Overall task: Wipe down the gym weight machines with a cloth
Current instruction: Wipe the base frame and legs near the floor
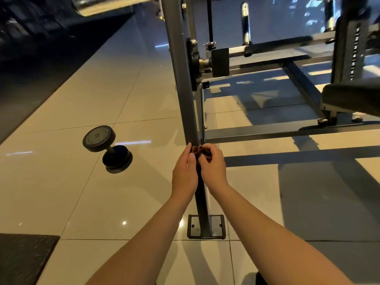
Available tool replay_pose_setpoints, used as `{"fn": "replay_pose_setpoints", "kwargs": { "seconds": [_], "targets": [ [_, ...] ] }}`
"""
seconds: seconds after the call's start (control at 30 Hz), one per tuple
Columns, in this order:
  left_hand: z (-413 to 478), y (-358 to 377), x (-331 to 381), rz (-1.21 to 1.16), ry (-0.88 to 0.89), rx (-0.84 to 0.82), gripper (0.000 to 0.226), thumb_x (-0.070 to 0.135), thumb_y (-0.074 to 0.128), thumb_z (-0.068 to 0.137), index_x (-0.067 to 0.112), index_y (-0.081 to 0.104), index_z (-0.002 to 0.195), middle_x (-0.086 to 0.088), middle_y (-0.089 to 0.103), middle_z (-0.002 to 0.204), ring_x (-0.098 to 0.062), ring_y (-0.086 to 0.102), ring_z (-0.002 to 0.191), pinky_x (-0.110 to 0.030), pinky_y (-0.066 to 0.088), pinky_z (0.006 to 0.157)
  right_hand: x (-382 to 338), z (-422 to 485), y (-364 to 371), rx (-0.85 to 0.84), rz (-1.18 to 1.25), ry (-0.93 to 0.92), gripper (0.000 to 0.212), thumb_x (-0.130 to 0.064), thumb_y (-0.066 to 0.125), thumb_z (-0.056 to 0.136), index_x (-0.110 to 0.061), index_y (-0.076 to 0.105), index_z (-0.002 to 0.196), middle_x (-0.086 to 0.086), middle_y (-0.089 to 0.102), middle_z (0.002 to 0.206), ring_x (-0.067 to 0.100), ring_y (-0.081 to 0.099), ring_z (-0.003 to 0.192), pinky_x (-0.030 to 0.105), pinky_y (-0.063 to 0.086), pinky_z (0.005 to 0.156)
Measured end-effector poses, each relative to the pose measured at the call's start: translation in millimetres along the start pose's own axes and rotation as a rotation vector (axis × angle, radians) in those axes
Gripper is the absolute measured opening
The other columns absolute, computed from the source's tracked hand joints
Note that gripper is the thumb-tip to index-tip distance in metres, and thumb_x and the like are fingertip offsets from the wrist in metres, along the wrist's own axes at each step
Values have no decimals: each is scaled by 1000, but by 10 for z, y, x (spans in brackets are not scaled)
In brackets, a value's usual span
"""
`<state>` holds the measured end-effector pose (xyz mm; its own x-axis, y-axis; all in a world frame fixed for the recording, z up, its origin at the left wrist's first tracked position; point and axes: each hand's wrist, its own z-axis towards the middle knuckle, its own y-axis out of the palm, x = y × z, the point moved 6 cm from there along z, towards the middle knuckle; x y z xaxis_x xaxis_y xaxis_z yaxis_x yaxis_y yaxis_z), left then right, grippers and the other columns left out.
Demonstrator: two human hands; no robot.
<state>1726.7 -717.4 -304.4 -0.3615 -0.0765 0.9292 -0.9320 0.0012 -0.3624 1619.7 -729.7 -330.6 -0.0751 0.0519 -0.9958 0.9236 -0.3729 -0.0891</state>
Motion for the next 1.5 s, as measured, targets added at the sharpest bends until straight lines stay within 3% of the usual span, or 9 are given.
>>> {"fn": "replay_pose_setpoints", "kwargs": {
  "seconds": [0.13,0.3,0.43,0.57,0.7,0.83,1.03,1.37,1.5],
  "targets": [
    [84,-102,154,21,8,32,41,34,33,110,36,43,150,13,51,147,0,45,128,-18,34,101,-177,51,-61,7,-28,37,22,-10,59,99,-26,64,113,-4,62,115,12,62,109,28,56,93],
    [305,-213,549,-50,42,60,41,40,29,110,37,43,149,26,54,129,16,45,108,-11,33,92,-1372,543,11,72,-52,-297,19,-11,61,99,-23,65,113,-5,60,116,4,55,105,2,43,79],
    [366,-219,625,-87,73,81,37,40,29,110,43,48,141,36,55,111,16,50,103,-8,35,82,-1189,466,45,56,-118,-281,20,-10,59,99,-22,64,114,-4,59,116,-2,54,99,-3,40,77],
    [367,-208,719,-114,78,109,37,38,30,110,40,50,141,26,55,120,4,50,112,-14,37,89,-1049,435,7,25,-179,-197,18,-10,60,99,-23,65,111,-3,61,113,2,57,98,4,45,72],
    [396,-320,947,-103,109,85,34,38,29,111,48,49,137,37,54,103,19,52,96,-6,35,78,-1430,557,24,38,-197,-255,17,-13,61,99,-22,70,111,-3,63,112,9,58,104,19,50,90],
    [515,-404,1116,-123,160,50,35,36,29,111,49,42,141,42,47,111,19,48,101,-9,37,88,-1799,662,62,136,-202,-354,19,-16,61,100,-20,70,116,-4,60,117,4,52,102,0,39,75],
    [690,-341,1054,-55,183,119,39,38,31,110,37,50,143,10,51,143,2,46,115,-10,36,91,-1411,535,14,78,-214,-253,21,-15,61,100,-24,69,118,-5,63,114,7,58,102,13,49,87],
    [671,-444,1338,-68,69,-32,37,32,44,107,32,51,143,10,43,136,-1,50,112,1,41,78,-1764,432,-46,103,-136,65,20,-16,58,101,-26,71,114,-8,71,107,8,65,100,33,57,93],
    [524,-645,1913,-142,-35,-137,34,29,50,103,34,53,137,8,55,135,-12,56,121,-36,51,104,-2452,173,-185,148,-11,223,23,-14,55,102,-23,69,118,-6,70,108,10,65,102,35,58,94]
  ]
}}
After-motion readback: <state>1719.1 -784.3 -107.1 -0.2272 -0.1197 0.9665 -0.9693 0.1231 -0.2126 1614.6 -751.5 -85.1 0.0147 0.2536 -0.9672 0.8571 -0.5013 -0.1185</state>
